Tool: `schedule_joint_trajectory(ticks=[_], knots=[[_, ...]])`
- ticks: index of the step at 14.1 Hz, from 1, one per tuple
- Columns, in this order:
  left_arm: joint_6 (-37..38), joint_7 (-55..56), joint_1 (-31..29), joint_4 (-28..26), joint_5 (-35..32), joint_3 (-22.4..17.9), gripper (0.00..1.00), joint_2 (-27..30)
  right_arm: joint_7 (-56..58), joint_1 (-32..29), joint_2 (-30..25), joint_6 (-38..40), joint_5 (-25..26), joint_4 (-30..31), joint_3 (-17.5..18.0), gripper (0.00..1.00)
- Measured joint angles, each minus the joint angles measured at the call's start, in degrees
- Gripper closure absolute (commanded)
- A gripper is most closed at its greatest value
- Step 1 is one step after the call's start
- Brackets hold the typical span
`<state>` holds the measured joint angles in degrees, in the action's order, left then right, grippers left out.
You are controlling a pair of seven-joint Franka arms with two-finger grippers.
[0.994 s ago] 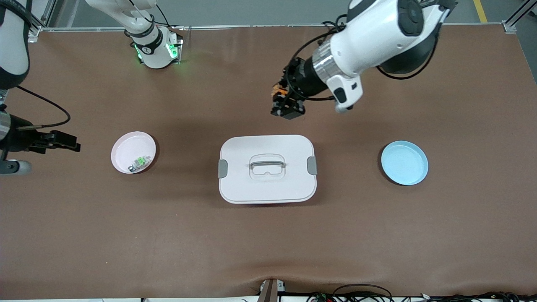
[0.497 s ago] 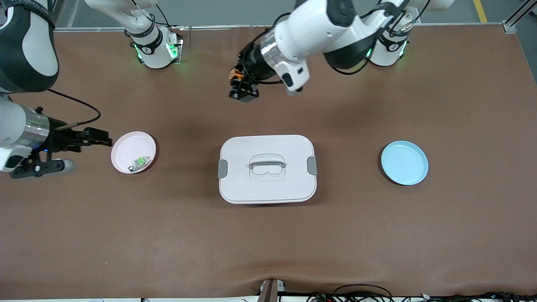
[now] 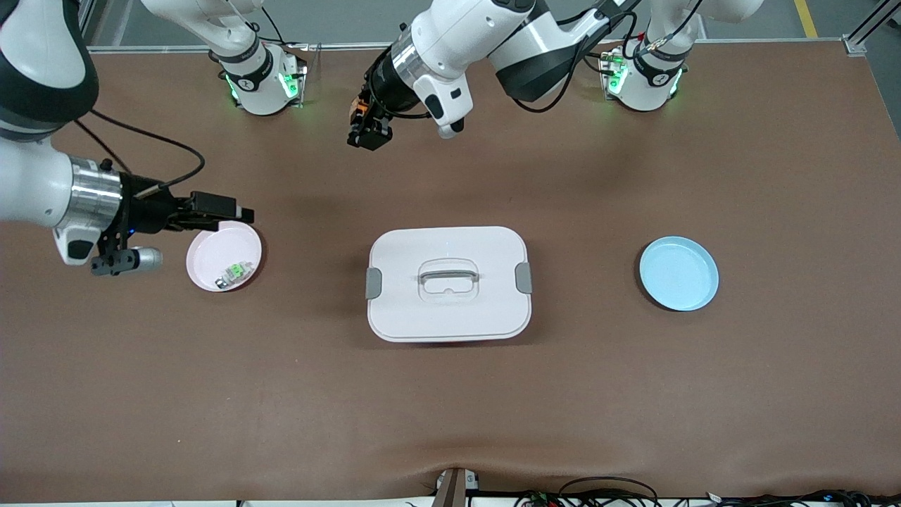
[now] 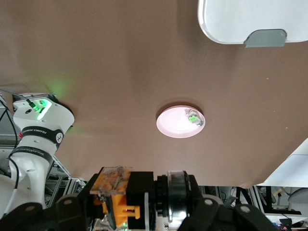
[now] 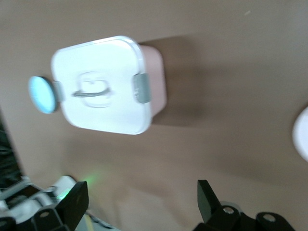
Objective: Transfer orange switch to right arm and place
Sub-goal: 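Hold the switch with the left gripper while the right gripper approaches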
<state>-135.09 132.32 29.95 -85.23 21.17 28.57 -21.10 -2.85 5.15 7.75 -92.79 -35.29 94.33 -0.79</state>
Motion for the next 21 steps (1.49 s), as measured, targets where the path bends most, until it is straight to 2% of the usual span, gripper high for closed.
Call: schedule_joint_trajectory(ticks=[2,5,9,14,19,21], knots=[[0.0,0.0,0.0,0.9,-0.6,-0.2,0.64,-1.0,0.0,0.0,-5.9,-2.4,-3.9,7.9,0.0,0.00],[0.0,0.0,0.0,1.1,-1.6,-0.2,0.63,-1.9,-0.8,0.0,-14.1,-4.0,-9.5,16.2,0.1,0.00],[-0.1,0.0,0.1,1.2,-2.1,-0.2,0.63,-2.1,-2.3,1.0,-21.1,-8.8,-11.3,22.8,2.7,0.00],[-0.1,0.0,0.0,1.5,-2.1,-0.2,0.62,-2.1,-4.9,3.4,-22.0,-16.1,-12.3,25.4,7.1,0.00],[-0.2,0.0,0.0,1.8,-2.2,-0.2,0.62,-2.1,-7.8,9.9,-22.5,-24.6,-14.5,28.4,7.4,0.00],[-0.2,0.0,0.0,1.8,-2.2,-0.2,0.62,-2.1,-7.9,11.4,-22.8,-25.6,-15.3,29.5,7.4,0.00]])
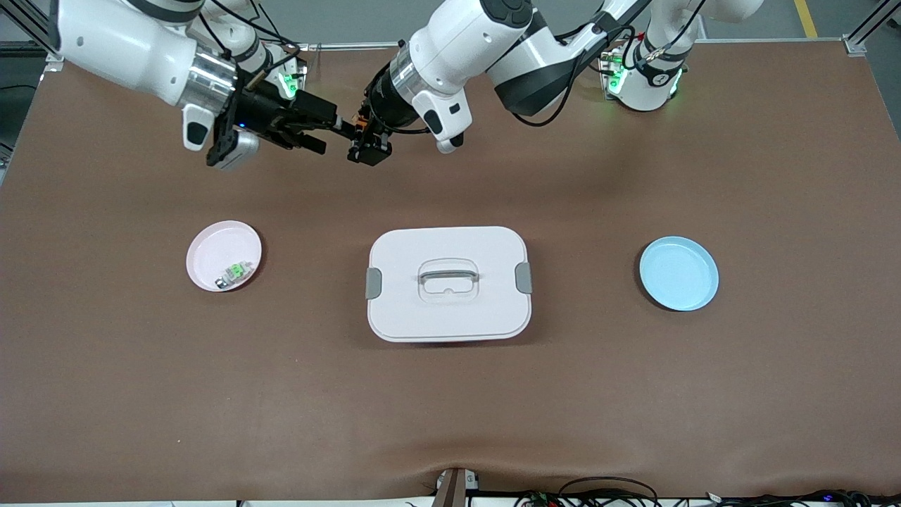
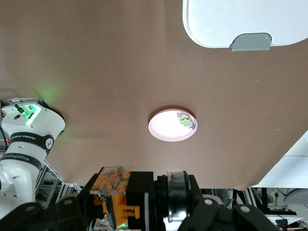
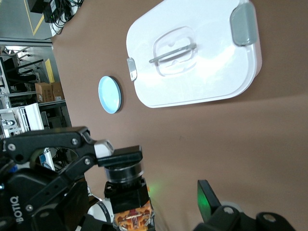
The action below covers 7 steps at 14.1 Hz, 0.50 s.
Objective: Transfer orange switch to right arm and place
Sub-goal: 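Hold the switch with the left gripper while the right gripper approaches, then close the right gripper on the switch's black cap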
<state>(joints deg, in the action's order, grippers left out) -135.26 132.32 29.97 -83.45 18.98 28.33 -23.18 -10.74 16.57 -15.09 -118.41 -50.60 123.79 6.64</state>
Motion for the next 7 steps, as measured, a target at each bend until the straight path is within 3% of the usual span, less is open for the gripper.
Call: schedule_joint_trajectory(ticks=[7], knots=[[0.0,0.0,0.0,0.1,-0.5,0.0,0.62,0.0,0.0,1.3,-0.3,0.0,-0.1,0.4,0.0,0.00]])
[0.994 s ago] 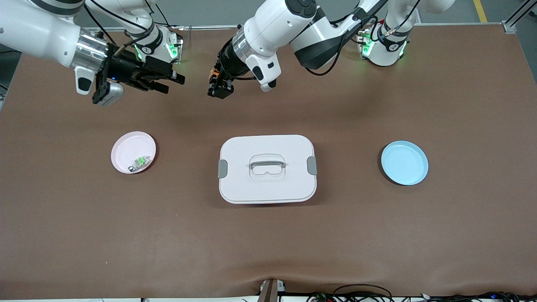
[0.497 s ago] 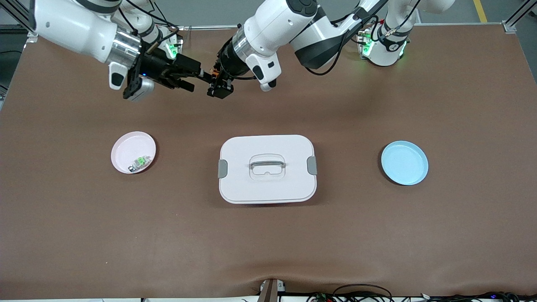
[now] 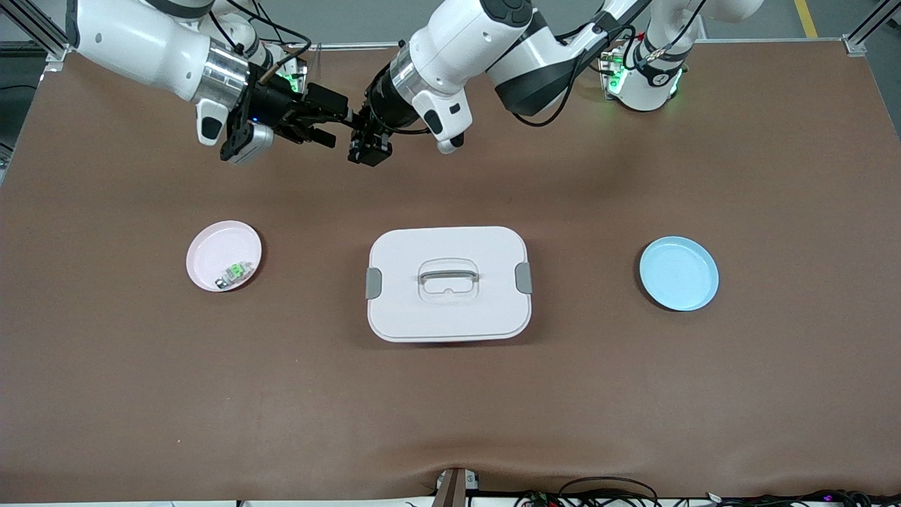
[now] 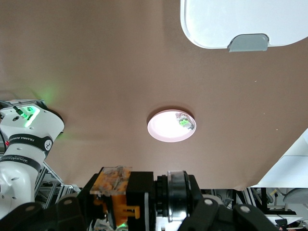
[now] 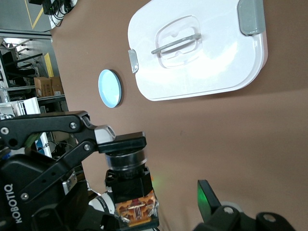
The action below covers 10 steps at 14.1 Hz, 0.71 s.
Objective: Transfer orange switch to right arm and place
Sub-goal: 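Close the right gripper on the switch's black cap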
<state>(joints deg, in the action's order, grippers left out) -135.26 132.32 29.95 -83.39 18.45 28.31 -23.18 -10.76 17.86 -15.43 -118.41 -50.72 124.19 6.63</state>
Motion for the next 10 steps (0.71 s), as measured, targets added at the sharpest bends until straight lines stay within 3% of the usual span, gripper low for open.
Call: schedule_joint_trajectory(ticks=[10], knots=[[0.0,0.0,0.0,0.0,0.0,0.0,0.61,0.0,0.0,1.4,0.0,0.0,0.0,0.9,0.0,0.00]])
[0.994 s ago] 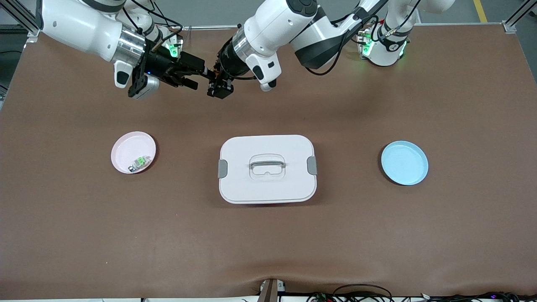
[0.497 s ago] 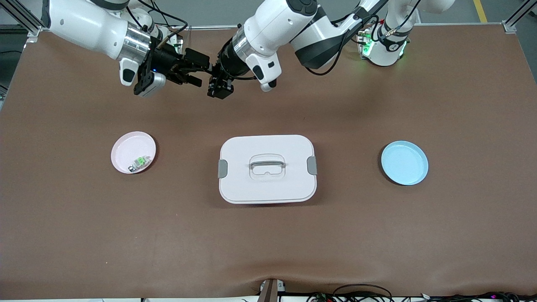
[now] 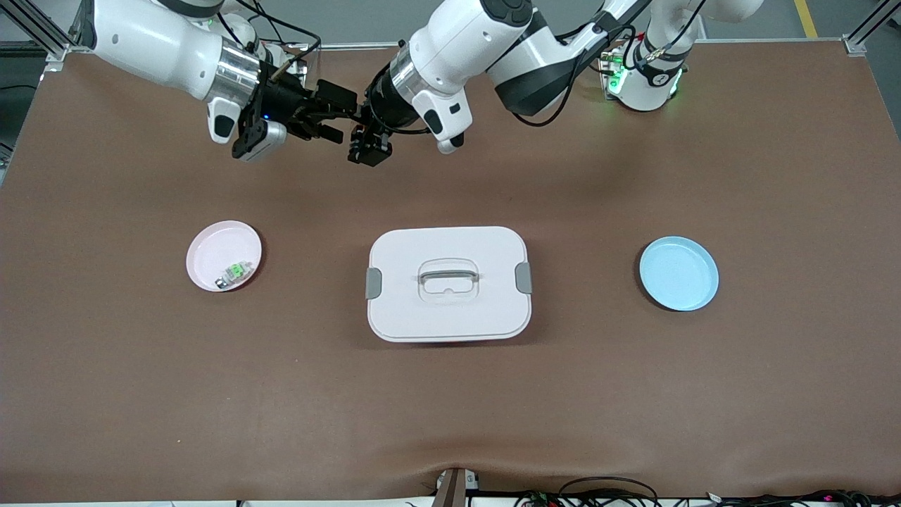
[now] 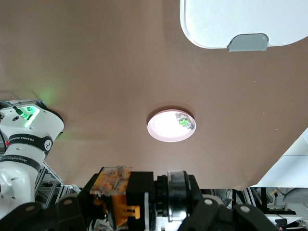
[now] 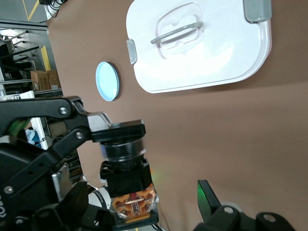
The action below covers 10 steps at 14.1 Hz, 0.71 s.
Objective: Transfer orange switch to right arm and place
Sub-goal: 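Close the right gripper on the switch's black cap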
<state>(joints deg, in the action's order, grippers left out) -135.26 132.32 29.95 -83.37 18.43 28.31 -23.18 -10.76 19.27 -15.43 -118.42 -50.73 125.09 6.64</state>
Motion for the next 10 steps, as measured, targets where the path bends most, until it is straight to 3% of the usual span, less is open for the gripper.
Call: schedule_joint_trajectory(ticks=[1,5,8,10], knots=[[0.0,0.0,0.0,0.0,0.0,0.0,0.61,0.0,0.0,0.0,0.0,0.0,0.0,0.1,0.0,0.03],[0.0,0.0,0.0,0.0,0.0,0.0,0.61,0.0,0.0,0.0,0.0,0.0,0.0,0.2,0.0,0.32],[0.0,0.0,0.0,0.0,0.0,0.0,0.60,0.0,0.0,0.1,0.0,0.0,-0.1,0.2,0.0,0.65],[0.0,0.0,0.1,0.0,0.0,0.0,0.60,-0.2,0.0,0.3,-0.2,-0.1,-0.7,-0.1,0.0,1.00]])
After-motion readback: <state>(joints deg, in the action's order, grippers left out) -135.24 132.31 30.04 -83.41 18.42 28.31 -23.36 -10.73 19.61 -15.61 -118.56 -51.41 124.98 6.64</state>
